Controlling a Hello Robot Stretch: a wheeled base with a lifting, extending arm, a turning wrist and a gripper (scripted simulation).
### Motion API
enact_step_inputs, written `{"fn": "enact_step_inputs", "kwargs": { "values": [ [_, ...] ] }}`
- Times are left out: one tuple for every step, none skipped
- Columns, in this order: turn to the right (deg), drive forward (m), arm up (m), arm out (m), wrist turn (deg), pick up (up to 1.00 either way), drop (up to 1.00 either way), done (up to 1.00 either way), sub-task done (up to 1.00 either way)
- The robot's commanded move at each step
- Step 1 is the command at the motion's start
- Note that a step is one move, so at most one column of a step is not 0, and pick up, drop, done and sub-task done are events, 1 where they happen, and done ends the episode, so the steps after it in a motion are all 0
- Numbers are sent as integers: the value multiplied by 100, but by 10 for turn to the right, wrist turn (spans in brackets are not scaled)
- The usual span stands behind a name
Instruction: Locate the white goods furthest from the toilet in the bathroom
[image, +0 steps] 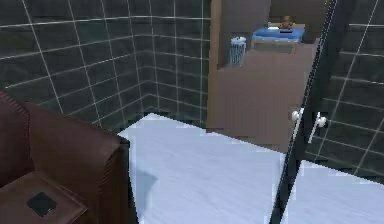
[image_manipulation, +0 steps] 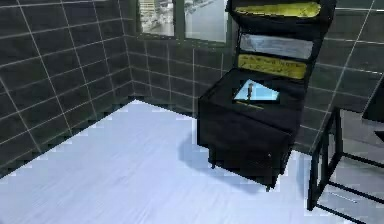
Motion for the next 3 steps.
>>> {"fn": "enact_step_inputs", "kwargs": {
  "values": [
    [-450, 0, 0, 0, 0, 0, 0, 0, 0],
    [-450, 0, 0, 0, 0, 0, 0, 0, 0],
    [-450, 0, 0, 0, 0, 0, 0, 0, 0]
  ]
}}
